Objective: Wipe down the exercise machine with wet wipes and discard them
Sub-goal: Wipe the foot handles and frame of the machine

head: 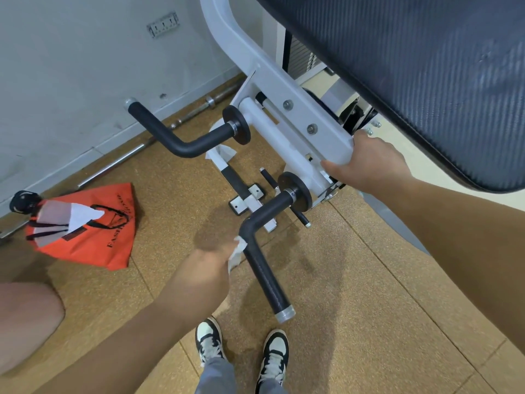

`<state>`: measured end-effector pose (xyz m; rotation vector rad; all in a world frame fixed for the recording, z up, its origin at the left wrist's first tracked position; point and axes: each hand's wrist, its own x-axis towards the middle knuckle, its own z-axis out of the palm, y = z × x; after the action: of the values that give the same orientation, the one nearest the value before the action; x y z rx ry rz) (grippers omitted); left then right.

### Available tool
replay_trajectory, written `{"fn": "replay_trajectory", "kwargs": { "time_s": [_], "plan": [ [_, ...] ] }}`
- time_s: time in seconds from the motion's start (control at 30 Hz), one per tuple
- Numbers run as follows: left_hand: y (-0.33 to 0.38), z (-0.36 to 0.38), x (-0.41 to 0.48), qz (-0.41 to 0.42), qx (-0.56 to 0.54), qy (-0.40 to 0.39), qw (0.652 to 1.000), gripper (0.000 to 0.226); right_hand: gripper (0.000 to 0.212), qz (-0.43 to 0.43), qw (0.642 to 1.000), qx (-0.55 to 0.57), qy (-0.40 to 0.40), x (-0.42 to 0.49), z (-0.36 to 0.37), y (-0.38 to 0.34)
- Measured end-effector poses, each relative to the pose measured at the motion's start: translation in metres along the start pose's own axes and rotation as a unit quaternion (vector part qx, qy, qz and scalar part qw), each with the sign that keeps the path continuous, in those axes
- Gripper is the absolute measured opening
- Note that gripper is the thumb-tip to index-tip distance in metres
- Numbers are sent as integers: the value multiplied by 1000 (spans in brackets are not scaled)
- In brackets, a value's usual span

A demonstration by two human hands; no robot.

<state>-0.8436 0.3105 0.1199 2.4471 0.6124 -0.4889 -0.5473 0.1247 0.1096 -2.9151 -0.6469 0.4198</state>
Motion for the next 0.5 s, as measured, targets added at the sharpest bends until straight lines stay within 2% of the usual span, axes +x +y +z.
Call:
{"fn": "replay_trajectory", "kwargs": {
  "time_s": [0.07, 0.13, 0.2, 0.23, 0.33, 0.37, 0.5],
  "plan": [
    [-7, -13, -2, -41, -39, -7, 998, 38, 66, 3, 1000, -2, 1, 0, 0, 0],
    [-3, -25, 18, -71, -67, 83, 992, 32, 67, 0, 1000, -6, -5, -1, -3, -1],
    [7, -27, 40, -40, -69, 153, 985, 33, 66, 0, 1000, -5, -5, -2, -4, -2],
    [15, -24, 49, -7, -79, 158, 984, 37, 65, 2, 1000, -5, -5, -2, -4, -3],
    [30, -2, 52, 56, -105, 76, 990, 52, 63, 9, 1000, -5, -12, -3, -5, -4],
    [31, 3, 47, 66, -106, 70, 990, 54, 63, 9, 1000, -4, -13, -4, -5, -4],
    [7, 10, 18, 53, -1, 58, 997, 58, 63, 8, 1000, -4, -13, -4, -5, -3]
  ]
}}
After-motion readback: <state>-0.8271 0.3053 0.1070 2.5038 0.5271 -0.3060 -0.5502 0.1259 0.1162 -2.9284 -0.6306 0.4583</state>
